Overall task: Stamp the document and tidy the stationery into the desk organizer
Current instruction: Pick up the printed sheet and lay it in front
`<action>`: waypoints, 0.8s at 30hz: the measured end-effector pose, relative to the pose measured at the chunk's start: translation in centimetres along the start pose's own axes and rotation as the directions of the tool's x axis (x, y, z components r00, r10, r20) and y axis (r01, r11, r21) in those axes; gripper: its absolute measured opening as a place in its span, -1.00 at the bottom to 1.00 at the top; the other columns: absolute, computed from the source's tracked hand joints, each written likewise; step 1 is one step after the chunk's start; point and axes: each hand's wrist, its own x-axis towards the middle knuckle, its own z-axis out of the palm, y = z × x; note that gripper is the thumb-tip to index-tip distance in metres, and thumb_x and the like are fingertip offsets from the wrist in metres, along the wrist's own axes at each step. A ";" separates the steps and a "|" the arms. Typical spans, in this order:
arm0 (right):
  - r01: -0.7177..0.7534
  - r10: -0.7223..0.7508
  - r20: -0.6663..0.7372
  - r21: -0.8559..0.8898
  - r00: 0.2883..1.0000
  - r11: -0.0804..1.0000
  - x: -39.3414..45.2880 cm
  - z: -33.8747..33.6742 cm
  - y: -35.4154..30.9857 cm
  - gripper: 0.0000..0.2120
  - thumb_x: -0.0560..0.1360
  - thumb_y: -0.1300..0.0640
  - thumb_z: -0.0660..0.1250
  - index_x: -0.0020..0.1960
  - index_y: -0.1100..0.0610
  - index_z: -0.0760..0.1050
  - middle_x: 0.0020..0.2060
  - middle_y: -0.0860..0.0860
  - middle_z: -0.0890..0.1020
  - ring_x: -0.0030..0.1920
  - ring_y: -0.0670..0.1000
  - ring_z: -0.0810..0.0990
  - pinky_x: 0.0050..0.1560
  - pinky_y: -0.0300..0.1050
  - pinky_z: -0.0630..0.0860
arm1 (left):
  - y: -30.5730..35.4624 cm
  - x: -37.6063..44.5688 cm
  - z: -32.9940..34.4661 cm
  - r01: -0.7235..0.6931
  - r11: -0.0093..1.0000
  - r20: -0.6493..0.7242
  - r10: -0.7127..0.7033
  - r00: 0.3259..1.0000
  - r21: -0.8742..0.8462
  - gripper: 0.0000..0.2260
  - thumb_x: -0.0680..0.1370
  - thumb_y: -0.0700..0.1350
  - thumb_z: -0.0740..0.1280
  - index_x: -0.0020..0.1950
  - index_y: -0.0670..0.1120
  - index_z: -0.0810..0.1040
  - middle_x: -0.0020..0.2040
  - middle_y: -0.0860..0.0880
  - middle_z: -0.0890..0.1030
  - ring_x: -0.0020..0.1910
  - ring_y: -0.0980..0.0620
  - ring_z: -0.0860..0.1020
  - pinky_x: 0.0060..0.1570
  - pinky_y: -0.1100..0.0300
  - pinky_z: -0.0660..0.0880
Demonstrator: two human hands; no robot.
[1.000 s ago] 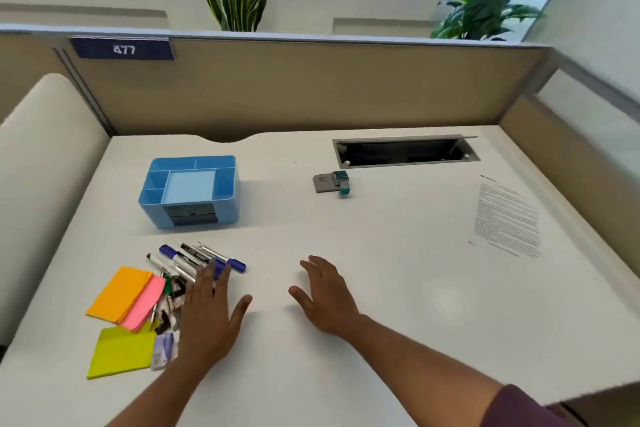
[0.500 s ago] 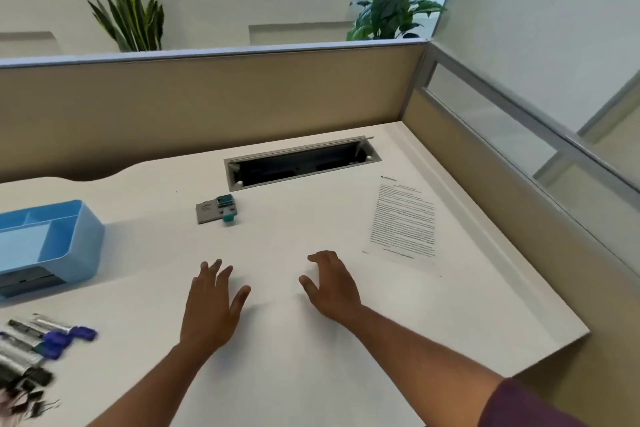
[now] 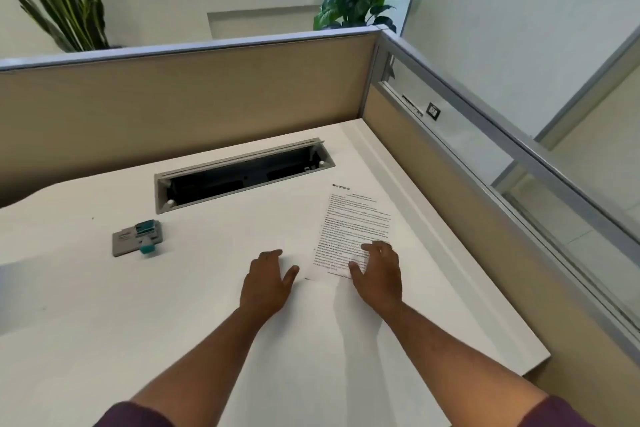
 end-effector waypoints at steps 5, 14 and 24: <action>-0.049 0.054 0.066 -0.072 0.996 0.996 2.5 -0.2 3.0 -0.16 0.47 -0.21 0.43 0.60 0.07 0.17 0.63 0.05 0.14 0.64 0.11 0.03 0.60 0.08 0.12 | 3.5 3.4 2.6 -0.047 0.999 0.077 0.046 0.996 0.007 -0.45 0.59 0.15 0.27 0.49 -0.10 0.31 0.43 -0.08 0.34 0.40 -0.11 0.29 0.30 -0.03 0.39; 0.073 -0.055 0.101 -0.185 0.993 0.980 3.5 1.2 5.9 0.08 0.39 -0.55 0.19 0.65 0.08 -0.03 0.65 0.00 0.06 0.65 0.07 -0.06 0.62 0.15 -0.02 | 5.0 5.9 5.3 -0.090 0.996 0.065 0.091 0.994 -0.020 -0.42 0.52 -0.01 0.39 0.50 -0.11 0.32 0.34 -0.12 0.34 0.28 -0.14 0.36 0.27 0.03 0.37; 0.039 -0.039 0.050 0.003 0.998 0.999 2.5 1.3 3.9 -0.16 0.41 -0.19 0.51 0.58 -0.05 0.22 0.49 -0.13 0.42 0.53 0.00 0.30 0.53 0.02 0.25 | 5.5 5.5 4.5 0.060 0.991 0.041 -0.056 0.998 -0.120 -0.34 0.48 0.00 0.46 0.49 -0.18 0.31 0.33 -0.17 0.32 0.31 -0.12 0.39 0.32 0.14 0.32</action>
